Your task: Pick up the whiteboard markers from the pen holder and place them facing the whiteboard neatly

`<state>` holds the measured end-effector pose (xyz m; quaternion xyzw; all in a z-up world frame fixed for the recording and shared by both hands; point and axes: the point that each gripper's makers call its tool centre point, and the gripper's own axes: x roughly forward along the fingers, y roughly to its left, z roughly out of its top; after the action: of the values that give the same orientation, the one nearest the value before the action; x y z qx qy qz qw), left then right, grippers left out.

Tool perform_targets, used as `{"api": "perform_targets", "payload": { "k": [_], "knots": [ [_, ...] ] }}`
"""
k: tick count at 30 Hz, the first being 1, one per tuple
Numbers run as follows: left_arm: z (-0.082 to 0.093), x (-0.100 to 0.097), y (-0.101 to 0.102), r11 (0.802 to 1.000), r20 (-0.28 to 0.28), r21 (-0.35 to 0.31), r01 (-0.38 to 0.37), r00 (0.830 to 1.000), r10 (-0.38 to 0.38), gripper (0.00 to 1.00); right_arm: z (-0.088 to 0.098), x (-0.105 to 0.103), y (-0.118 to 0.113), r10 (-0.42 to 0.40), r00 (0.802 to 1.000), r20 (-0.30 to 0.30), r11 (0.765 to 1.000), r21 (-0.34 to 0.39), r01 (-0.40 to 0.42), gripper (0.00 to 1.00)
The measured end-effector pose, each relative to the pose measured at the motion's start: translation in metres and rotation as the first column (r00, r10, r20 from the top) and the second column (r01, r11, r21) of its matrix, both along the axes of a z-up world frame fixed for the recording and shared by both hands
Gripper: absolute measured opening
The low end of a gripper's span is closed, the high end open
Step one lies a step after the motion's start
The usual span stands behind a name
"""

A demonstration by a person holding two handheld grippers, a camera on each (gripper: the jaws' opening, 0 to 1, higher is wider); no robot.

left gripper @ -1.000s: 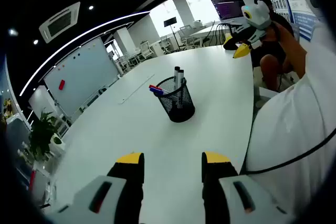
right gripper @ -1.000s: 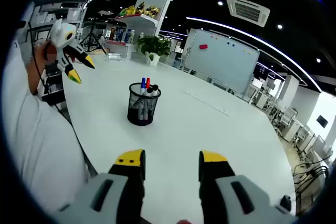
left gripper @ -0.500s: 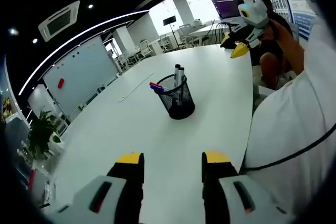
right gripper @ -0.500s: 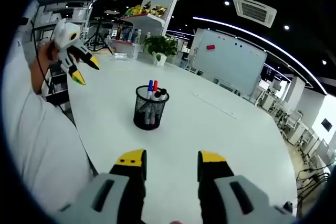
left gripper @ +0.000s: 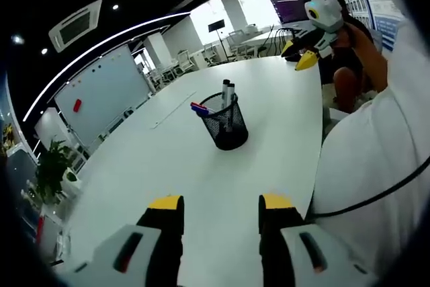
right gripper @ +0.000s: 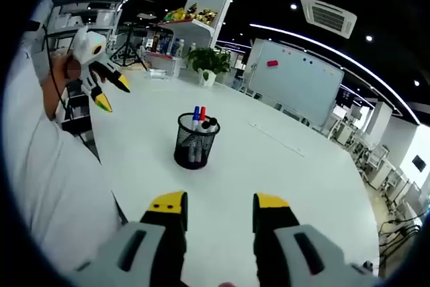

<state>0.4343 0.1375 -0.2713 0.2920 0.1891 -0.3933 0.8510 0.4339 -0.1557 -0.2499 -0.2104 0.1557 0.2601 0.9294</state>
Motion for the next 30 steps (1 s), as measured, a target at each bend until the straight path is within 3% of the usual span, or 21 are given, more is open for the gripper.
{"api": "perform_targets", "payload": {
  "k": [7,13,15,17,22,27,30],
  "knots": [
    [0.002,0.003,0.005,1.0,0.027,0.015,-0.014,1.0,0.014,0.5,-0.004,-0.001,0.003,0.013,1.0,-0.004,1.0,-0.026,-0.013,0.39],
    [0.003,0.001,0.005,1.0,0.03,0.01,-0.003,1.0,0.002,0.51,-0.002,-0.003,0.011,0.045,0.999,0.004,0.999,-0.003,-0.045,0.39],
    [0.001,0.001,0.005,1.0,0.027,0.019,0.001,1.0,-0.001,0.52,0.003,0.0,0.015,0.049,0.999,0.02,0.998,0.042,-0.05,0.39],
    [-0.001,0.001,0.006,1.0,0.021,0.021,0.003,1.0,-0.004,0.52,0.007,0.004,0.015,0.039,0.999,0.025,0.995,0.087,-0.041,0.39],
    [-0.009,-0.002,0.008,0.999,-0.003,0.039,0.018,1.0,-0.018,0.51,0.007,0.006,0.015,0.032,0.999,0.042,0.998,0.052,-0.034,0.38],
    [-0.005,0.001,0.008,1.0,0.012,0.016,0.001,1.0,-0.001,0.5,0.012,0.014,0.004,-0.033,0.998,0.06,0.994,0.102,0.027,0.34],
    [-0.005,0.0,0.008,1.0,0.011,0.017,0.01,1.0,-0.01,0.5,0.011,0.015,-0.001,-0.059,0.996,0.062,0.995,0.078,0.054,0.33]
  ]
}}
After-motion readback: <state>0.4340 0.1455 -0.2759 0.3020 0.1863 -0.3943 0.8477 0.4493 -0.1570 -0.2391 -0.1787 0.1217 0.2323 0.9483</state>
